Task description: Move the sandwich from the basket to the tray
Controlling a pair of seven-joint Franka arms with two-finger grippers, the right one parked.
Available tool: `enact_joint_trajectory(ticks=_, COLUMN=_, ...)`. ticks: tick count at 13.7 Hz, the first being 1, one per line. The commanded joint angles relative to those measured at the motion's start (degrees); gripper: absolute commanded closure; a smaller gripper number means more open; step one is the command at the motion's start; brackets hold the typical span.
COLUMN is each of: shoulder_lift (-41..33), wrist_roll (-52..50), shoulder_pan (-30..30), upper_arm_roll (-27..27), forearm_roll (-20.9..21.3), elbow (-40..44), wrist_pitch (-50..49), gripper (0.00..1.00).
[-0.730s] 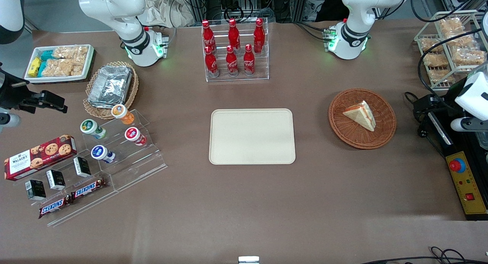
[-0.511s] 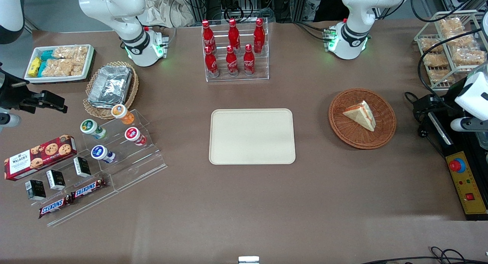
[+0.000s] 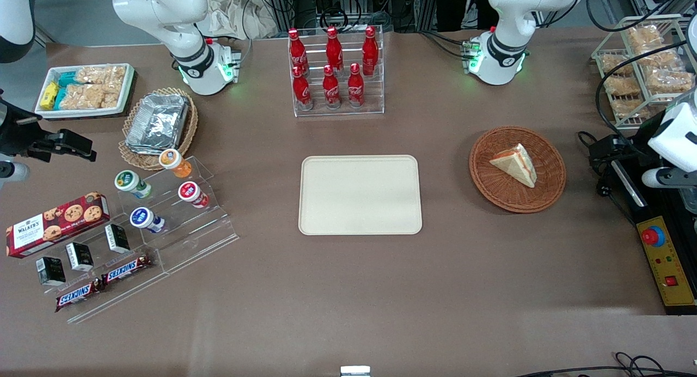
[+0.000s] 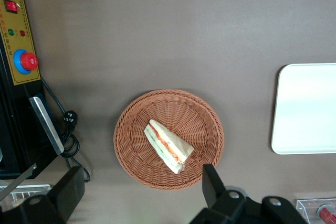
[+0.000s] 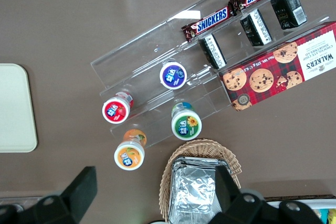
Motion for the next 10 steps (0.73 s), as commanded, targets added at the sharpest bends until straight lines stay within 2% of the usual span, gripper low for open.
enact_joint_trajectory(ticks=1, shoulder_lift=-1.14, wrist_roll=-0.86, shoulder_pan=0.02, upper_arm_roll=-0.24, forearm_roll=0.15, elbow=0.05, wrist_pitch=-3.16, gripper=0.0)
enact_joint_trajectory(ticks=4, shoulder_lift=-2.54, wrist_roll=-0.94, shoulder_pan=0.03, upper_arm_roll=-0.15, forearm_roll=-0.12, elbow=-1.7, wrist_pitch=-4.84, gripper=0.0)
enact_joint_trajectory(ticks=10, shoulder_lift=-12.03, wrist_roll=-5.32, shoulder_pan=-0.06, upper_arm_roll=-0.24, forearm_roll=-1.16, elbow=-18.64, wrist_pitch=4.72, gripper=0.0)
